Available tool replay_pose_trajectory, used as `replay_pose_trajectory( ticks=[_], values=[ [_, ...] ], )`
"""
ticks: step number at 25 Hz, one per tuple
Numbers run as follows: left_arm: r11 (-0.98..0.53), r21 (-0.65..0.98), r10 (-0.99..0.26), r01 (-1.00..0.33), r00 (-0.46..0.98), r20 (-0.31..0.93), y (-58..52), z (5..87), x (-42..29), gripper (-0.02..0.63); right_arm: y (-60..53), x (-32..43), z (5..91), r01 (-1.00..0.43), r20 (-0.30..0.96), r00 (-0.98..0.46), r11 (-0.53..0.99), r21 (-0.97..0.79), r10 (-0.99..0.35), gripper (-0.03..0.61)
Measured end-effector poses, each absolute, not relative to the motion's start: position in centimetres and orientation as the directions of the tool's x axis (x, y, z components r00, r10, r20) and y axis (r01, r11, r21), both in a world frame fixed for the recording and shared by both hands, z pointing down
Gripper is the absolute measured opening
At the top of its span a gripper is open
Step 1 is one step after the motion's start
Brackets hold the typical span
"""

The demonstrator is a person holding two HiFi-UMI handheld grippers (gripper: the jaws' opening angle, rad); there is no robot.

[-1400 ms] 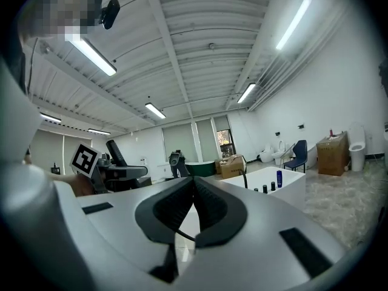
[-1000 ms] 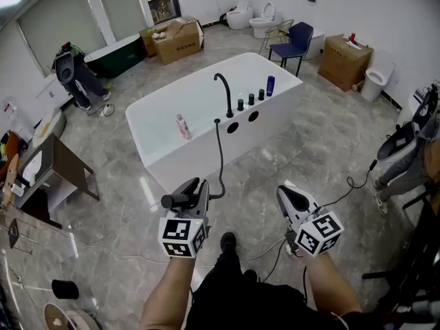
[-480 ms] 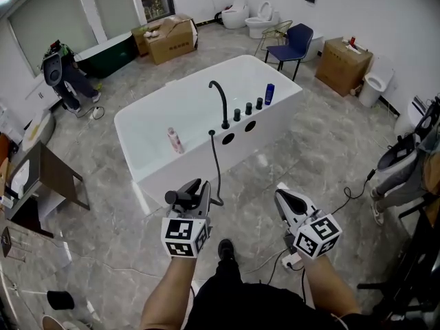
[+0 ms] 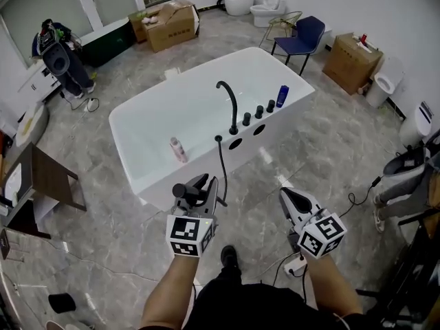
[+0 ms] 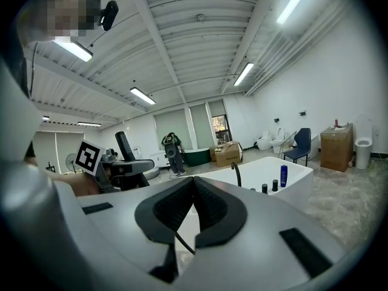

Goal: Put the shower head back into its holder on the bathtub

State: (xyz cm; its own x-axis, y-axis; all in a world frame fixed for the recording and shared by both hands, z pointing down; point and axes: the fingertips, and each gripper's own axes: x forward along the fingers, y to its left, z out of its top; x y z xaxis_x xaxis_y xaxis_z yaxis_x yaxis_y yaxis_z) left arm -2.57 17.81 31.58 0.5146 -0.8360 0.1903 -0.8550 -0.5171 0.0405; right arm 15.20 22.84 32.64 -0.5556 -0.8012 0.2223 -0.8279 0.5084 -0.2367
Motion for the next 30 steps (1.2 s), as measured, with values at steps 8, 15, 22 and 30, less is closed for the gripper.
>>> replay_pose_trajectory(
  ticks=[8, 15, 22, 30],
  values=[
    [-0.526, 0.036, -0.828, -0.850, 0.521, 0.208, 13.1, 32.3, -5.3, 0.081, 17.4, 11.3, 33.4, -0.810, 0.235, -0.580, 0.525, -0.261, -0.780, 0.015],
    [-0.512, 0.036, -0.833, -0.858, 0.506, 0.224, 10.7, 32.5, -6.5, 0.081, 14.2, 9.7, 33.8, -0.791, 0.245, -0.607, 0.542, -0.284, -0.756, 0.015],
    [-0.507, 0.031, -0.832, -0.862, 0.498, 0.244, 7.2, 33.0, -6.2, 0.081, 10.9, 10.1, 34.7, -0.781, 0.252, -0.617, 0.543, -0.307, -0.745, 0.015],
    [-0.492, 0.017, -0.837, -0.871, 0.478, 0.265, 2.2, 33.8, -4.3, 0.081, 5.5, 11.8, 36.4, -0.763, 0.270, -0.641, 0.557, -0.329, -0.718, 0.015]
  ],
)
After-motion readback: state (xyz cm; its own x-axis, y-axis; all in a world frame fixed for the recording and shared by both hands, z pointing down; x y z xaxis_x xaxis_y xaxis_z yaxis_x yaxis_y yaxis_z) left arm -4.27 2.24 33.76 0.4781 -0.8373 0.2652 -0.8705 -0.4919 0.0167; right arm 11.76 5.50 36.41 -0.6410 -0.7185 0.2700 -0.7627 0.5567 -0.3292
